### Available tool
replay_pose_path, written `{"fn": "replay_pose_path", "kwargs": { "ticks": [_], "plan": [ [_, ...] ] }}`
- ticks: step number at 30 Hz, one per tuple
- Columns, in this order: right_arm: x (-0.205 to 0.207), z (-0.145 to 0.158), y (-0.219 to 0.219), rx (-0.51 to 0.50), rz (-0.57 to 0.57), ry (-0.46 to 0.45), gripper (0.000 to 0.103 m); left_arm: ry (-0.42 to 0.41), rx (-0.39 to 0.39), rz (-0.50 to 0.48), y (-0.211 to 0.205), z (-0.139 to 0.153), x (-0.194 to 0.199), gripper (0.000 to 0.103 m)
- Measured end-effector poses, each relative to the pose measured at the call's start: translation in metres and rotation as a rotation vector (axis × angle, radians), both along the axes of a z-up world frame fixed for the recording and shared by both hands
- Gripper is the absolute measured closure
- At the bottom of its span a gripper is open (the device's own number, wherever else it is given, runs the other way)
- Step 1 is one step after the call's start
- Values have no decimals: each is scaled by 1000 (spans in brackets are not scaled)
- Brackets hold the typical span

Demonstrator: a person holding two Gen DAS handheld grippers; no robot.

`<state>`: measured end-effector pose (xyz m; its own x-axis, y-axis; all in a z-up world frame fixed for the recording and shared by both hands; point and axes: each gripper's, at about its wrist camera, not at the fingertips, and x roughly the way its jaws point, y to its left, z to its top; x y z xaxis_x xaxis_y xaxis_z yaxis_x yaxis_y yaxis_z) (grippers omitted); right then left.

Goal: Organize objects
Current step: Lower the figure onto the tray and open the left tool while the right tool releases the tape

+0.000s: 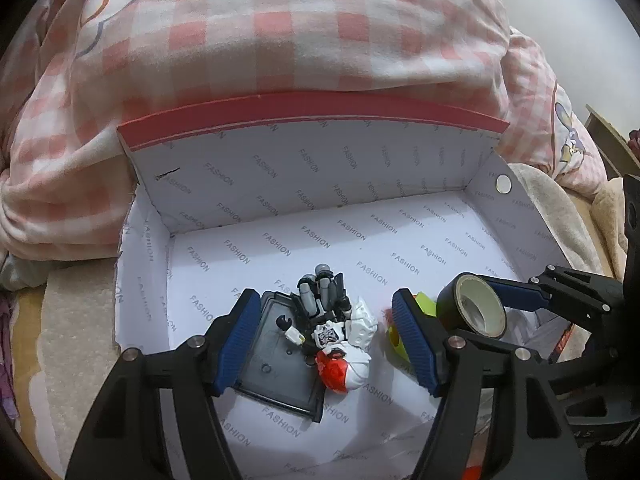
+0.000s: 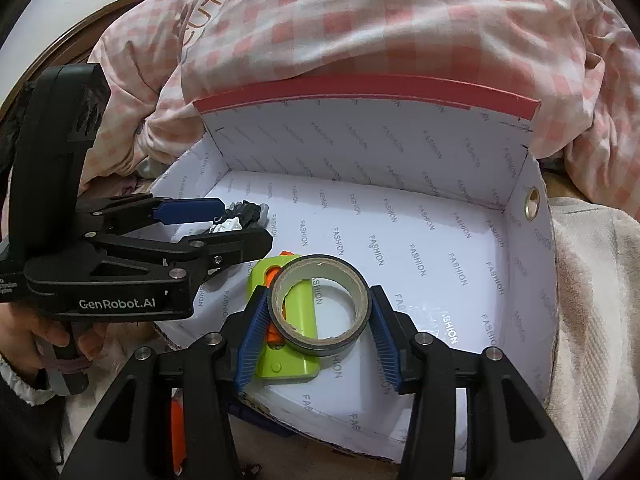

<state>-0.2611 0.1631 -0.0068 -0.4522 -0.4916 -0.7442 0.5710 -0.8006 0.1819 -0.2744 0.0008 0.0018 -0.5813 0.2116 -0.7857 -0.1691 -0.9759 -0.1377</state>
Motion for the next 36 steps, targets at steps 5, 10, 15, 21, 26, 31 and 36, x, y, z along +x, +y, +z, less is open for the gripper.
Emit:
{"fn": "replay_pose_path", "kwargs": {
  "ticks": [5,10,15,21,26,31,36],
  "plan": [
    [2,1,-6,14,-4,11,51,15,-2,-1,1,5,2,31],
    [2,3,-5,15,-2,26,42,41,4,1,-2,13,5,23],
    [1,7,-3,1,2,43,39,60,14,5,-5,21,9,23],
    [3,17,2,-15,-13,57,39,106,3,7,-7,39,20,23],
    [5,25,8,-35,-23,72,39,140,-11,20,-14,52,29,23],
    [8,32,13,-62,-28,80,39,155,-10,32,-23,60,38,23],
    [11,36,14,-72,-32,79,39,165,-19,45,-28,64,46,23]
  ]
}}
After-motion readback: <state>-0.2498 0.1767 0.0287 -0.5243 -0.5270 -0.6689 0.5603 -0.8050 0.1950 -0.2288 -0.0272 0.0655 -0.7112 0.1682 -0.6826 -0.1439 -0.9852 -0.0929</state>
